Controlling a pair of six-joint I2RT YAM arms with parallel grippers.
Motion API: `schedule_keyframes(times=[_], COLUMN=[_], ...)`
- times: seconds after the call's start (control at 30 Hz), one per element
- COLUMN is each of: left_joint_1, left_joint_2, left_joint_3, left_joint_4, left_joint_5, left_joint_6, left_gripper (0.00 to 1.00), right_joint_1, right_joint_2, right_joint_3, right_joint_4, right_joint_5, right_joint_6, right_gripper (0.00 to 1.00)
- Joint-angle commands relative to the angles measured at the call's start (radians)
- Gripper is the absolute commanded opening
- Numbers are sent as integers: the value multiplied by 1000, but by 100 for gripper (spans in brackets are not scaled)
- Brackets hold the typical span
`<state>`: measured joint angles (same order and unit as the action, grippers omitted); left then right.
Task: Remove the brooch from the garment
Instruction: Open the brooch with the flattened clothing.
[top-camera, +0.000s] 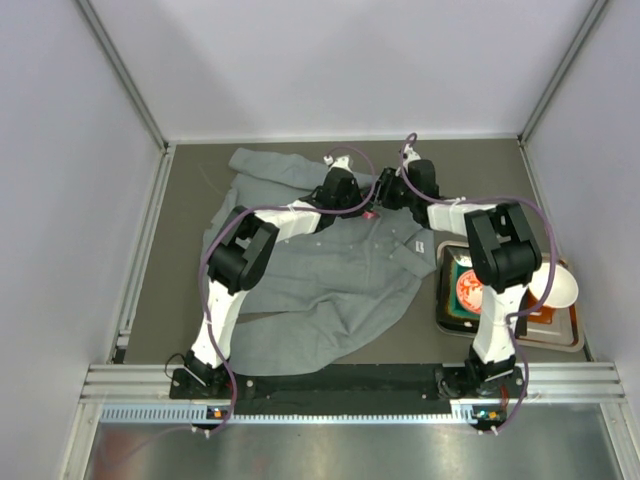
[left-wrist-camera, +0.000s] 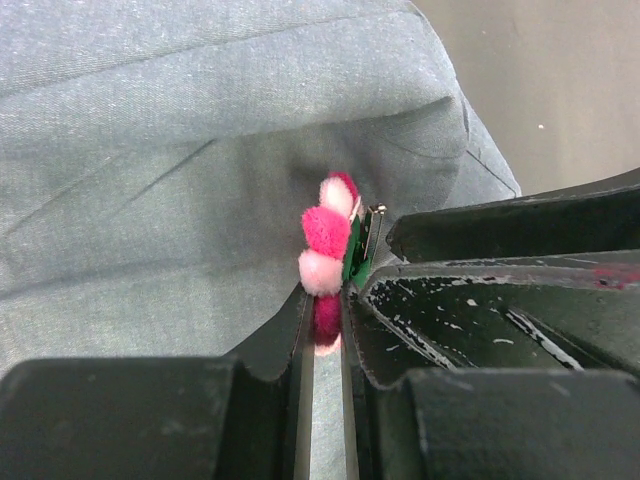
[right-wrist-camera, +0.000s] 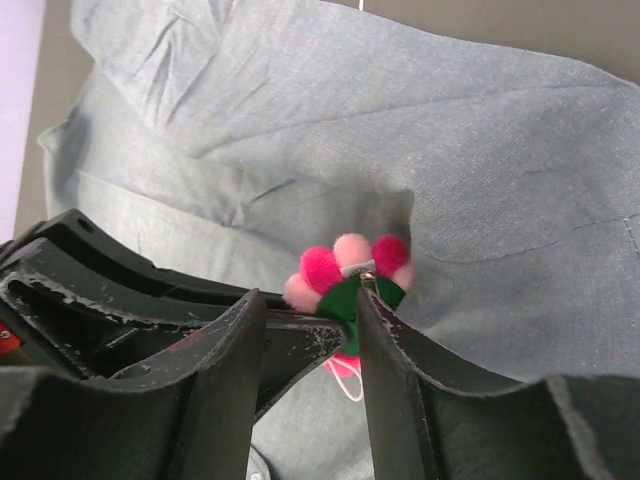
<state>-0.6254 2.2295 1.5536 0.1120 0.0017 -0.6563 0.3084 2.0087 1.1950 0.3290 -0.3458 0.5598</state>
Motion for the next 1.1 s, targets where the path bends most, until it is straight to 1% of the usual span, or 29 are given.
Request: schedule_keyframes(times=[0.0,0.2,0.37,0.47,0.63,0.67,0.7,0.77,0.8,0.93,1.0,1.07], left_joint_1=[-25,-23,3,26,46,47,52,55,56,62,64,65], left_joint_2=[-39,-31,-36,-24,-4,2,4,2,2,2,5,5], left_joint_3=[3,10,-33,-40,-41,-41,-43,-53,-58,-78,-85,-92], left_joint_4=[54,43,64,72,86,87,87,100,104,132,137,147], left_joint_5=[50,70,92,133,196,202,205,207,210,218,221,222], left_joint_6=[-6,7,-6,-23,-42,-48,-51,-58,-62,-81,-85,-86], left_gripper=[0,0,0,0,0,0,0,0,0,0,0,0], right_joint_1=[-3,-3,-14,-25,-34,-38,-41,-55,-57,-61,-65,-66], right_joint_2=[-59,-67,-73,-73,-80,-73,-68,-53,-50,-37,-39,-36], right_joint_3=[-23,-38,-43,-48,-63,-63,-66,-71,-71,-60,-57,-48], right_joint_4=[82,45,28,28,48,48,65,99,108,99,90,73], right_joint_5=[-76,-39,-30,-35,-32,-33,-36,-68,-73,-61,-52,-42], right_joint_6=[38,6,11,17,32,34,46,61,74,68,60,48], right_gripper=[43,42,44,44,42,40,35,30,25,18,13,10])
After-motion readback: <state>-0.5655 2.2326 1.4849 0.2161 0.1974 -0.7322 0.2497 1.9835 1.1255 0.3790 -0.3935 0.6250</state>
